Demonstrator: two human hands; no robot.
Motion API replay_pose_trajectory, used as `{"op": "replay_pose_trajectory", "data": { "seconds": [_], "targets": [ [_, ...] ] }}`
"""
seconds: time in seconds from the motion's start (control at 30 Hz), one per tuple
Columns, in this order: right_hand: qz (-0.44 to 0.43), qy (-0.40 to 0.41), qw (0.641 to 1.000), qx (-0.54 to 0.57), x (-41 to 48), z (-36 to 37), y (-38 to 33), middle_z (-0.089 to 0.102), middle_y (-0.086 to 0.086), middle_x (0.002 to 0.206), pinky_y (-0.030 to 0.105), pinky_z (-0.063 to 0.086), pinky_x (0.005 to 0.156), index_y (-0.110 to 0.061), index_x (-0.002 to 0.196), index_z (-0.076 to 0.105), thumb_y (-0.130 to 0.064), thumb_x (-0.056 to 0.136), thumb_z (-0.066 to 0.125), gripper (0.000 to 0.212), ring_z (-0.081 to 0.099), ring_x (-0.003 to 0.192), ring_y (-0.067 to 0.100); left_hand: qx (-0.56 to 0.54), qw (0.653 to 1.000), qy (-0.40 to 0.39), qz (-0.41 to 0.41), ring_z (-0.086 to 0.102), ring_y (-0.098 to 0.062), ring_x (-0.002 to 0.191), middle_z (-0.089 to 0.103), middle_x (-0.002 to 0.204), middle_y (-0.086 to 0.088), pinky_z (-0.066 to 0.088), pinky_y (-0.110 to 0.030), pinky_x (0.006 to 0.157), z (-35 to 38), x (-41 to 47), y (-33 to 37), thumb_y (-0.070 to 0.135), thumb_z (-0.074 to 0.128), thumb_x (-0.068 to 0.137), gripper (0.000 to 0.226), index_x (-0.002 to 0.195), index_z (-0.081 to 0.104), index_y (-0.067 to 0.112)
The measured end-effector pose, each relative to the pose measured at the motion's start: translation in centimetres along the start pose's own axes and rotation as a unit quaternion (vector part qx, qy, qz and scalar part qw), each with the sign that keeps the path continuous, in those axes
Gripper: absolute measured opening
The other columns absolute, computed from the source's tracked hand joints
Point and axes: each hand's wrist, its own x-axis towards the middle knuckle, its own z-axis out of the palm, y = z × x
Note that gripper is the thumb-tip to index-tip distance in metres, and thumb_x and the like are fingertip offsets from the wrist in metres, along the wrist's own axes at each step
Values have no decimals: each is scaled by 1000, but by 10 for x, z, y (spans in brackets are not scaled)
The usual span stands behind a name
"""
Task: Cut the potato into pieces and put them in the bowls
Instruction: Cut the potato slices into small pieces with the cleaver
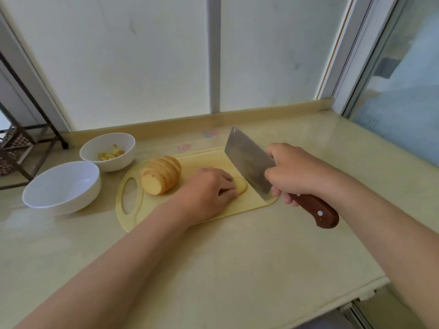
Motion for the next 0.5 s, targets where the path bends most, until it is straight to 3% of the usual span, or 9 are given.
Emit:
{"op": "replay_pose_trajectory", "data": {
  "seconds": [0.23, 0.4, 0.5],
  "targets": [
    [-5, 5, 1000, -26, -7, 3, -7, 71, 17, 81, 32, 56, 48, -26, 107, 53, -4, 86, 43, 31, 62, 44, 19, -8, 1000, 16, 15, 56, -15, 91, 73, 96, -12, 33, -20, 82, 5, -5, -6, 14, 69, 86, 15, 83, 76, 1],
    [-15, 9, 999, -26, -15, 5, -10, 70, 18, 81, 30, 53, 46, -33, 92, 50, -5, 87, 43, 29, 59, 42, 18, -15, 999, 13, 31, 47, -11, 99, 74, 93, -13, 32, -20, 83, 7, -3, -8, 13, 67, 87, 17, 81, 75, -1],
    [-8, 14, 999, -34, -17, 4, -12, 71, 17, 83, 31, 55, 48, -31, 102, 53, -5, 88, 43, 32, 61, 45, 20, -14, 999, -27, 40, 61, -21, 88, 73, 88, -11, 39, -24, 84, 4, -1, -8, 20, 58, 86, 26, 80, 73, -1]
  ]
}}
